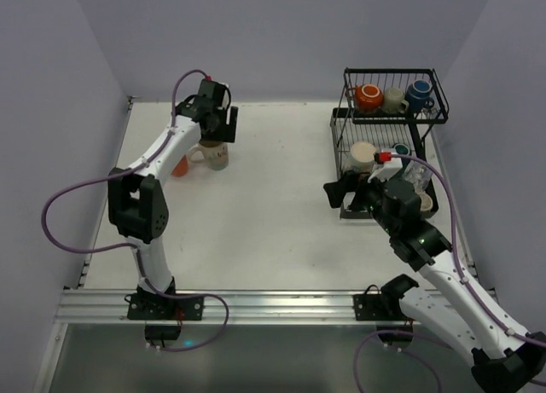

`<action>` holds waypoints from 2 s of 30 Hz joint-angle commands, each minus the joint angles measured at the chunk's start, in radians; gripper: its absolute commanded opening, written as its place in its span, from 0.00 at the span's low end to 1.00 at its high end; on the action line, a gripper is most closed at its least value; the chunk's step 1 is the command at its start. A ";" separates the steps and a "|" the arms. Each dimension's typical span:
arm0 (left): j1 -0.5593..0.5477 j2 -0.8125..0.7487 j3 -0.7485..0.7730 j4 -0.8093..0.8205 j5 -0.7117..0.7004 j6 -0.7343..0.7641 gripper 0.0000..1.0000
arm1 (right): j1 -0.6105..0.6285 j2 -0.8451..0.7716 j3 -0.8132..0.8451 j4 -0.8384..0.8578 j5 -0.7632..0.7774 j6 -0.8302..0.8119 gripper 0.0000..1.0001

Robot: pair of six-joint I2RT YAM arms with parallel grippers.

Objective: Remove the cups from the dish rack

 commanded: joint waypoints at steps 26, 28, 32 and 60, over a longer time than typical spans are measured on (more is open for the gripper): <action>-0.334 -0.987 -0.815 0.442 0.328 -0.016 1.00 | -0.257 0.559 0.365 -0.041 0.319 -0.289 0.99; -0.334 -0.987 -0.822 0.446 0.332 0.001 1.00 | -0.257 0.597 0.385 -0.035 0.296 -0.298 0.99; -0.332 -0.969 -0.834 0.450 0.327 0.022 1.00 | -0.259 0.657 0.435 -0.021 0.260 -0.309 0.99; -0.334 -0.945 -0.842 0.445 0.283 -0.005 1.00 | -0.279 0.774 0.391 0.083 0.281 -0.290 0.33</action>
